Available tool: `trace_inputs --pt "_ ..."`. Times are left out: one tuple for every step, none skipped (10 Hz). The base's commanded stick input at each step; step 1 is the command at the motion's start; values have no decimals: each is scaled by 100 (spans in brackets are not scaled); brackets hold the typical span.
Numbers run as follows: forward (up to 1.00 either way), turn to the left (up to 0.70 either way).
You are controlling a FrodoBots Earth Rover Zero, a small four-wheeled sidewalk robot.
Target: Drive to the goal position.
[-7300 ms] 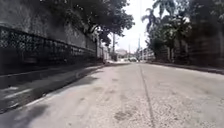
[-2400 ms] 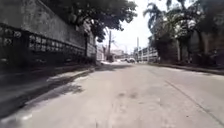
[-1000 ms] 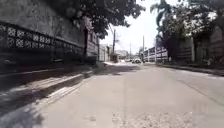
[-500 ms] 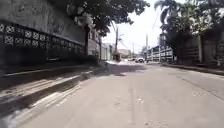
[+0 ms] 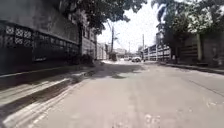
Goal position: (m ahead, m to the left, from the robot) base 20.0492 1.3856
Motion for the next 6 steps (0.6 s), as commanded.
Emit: trace_inputs --pt "100 1" --pt "100 1" --pt "100 1" --pt "100 1" --pt "100 1" --pt "100 1"
